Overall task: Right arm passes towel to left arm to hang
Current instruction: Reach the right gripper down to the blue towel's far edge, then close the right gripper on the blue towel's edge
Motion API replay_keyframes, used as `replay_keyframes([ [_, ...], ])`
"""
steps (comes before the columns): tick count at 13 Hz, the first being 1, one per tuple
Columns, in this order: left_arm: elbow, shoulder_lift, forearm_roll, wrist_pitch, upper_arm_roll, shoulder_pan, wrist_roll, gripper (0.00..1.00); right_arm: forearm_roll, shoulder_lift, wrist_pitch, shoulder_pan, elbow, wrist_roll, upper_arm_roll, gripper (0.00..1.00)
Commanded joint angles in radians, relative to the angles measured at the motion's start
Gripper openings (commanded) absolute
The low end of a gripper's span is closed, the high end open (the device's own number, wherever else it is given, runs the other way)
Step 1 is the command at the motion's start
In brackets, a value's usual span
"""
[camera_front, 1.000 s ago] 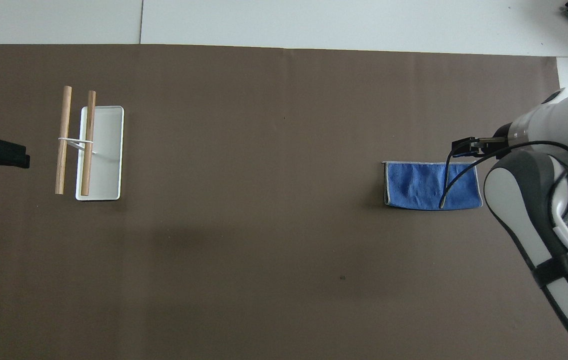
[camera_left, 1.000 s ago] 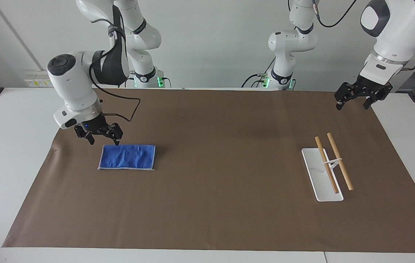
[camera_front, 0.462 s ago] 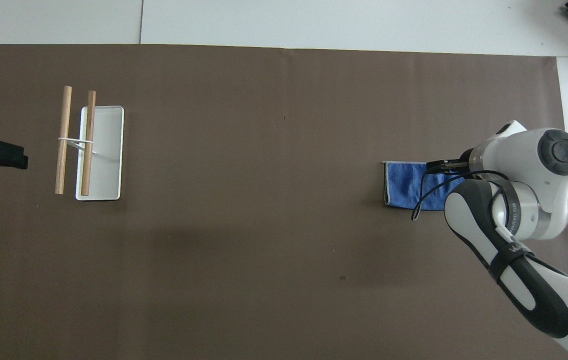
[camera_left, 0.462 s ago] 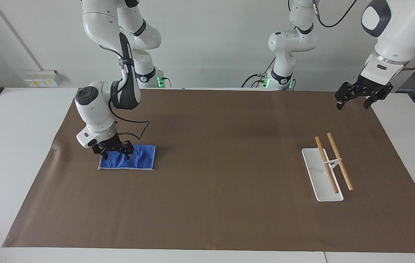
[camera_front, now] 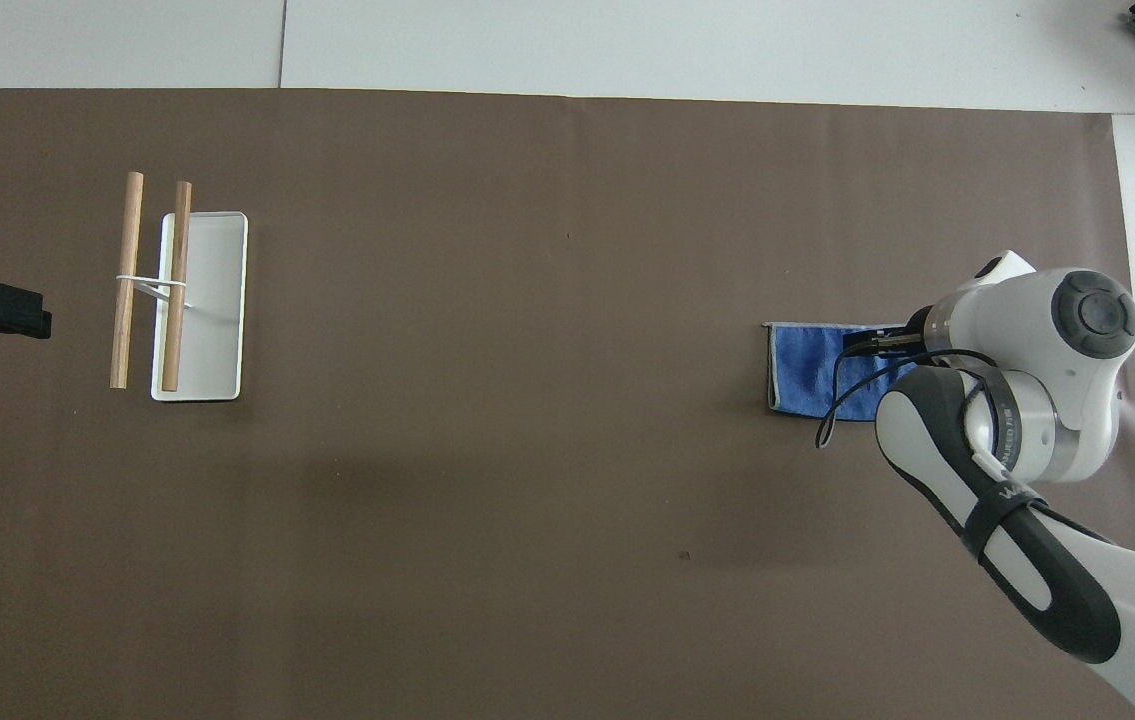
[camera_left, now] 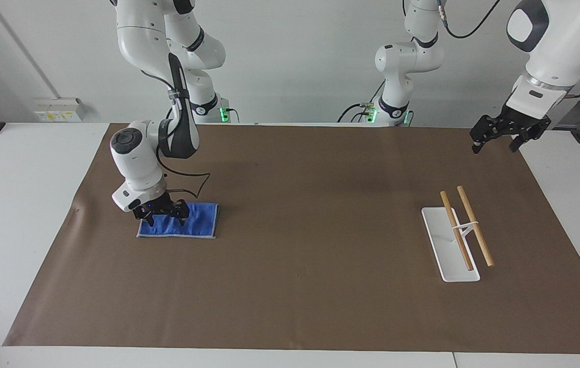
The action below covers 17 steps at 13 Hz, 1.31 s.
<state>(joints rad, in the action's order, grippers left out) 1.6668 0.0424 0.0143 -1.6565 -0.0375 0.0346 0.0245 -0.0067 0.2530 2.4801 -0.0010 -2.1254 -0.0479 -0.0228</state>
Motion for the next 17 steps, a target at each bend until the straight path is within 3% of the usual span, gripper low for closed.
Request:
replay_keyframes([
  [1,0.002,0.007,-0.011,0.011,-0.004,0.01,0.0,1.0,0.019,0.008,0.045,-0.005,-0.016,-0.029,0.004,1.0],
  [9,0.002,0.007,-0.011,0.011,-0.004,0.011,0.0,1.0,0.02,0.02,0.06,-0.004,-0.039,-0.035,0.004,1.0],
  [10,0.002,0.007,-0.011,0.011,-0.004,0.011,0.0,1.0,0.019,0.02,0.059,-0.004,-0.039,-0.036,0.004,0.93],
  [12,0.002,0.007,-0.011,0.011,-0.004,0.01,0.0,1.0,0.019,0.02,0.054,-0.004,-0.037,-0.036,0.004,0.29],
  [13,0.002,0.007,-0.011,0.011,-0.004,0.011,0.0,1.0,0.019,0.02,0.051,-0.004,-0.037,-0.035,0.004,0.05],
  [14,0.002,0.007,-0.011,0.011,-0.004,0.011,0.0,1.0,0.02,0.019,0.051,-0.004,-0.037,-0.029,0.004,0.0],
  [17,0.002,0.007,-0.011,0.011,-0.004,0.011,0.0,1.0,0.02,0.014,0.045,-0.002,-0.031,-0.029,0.007,0.0],
])
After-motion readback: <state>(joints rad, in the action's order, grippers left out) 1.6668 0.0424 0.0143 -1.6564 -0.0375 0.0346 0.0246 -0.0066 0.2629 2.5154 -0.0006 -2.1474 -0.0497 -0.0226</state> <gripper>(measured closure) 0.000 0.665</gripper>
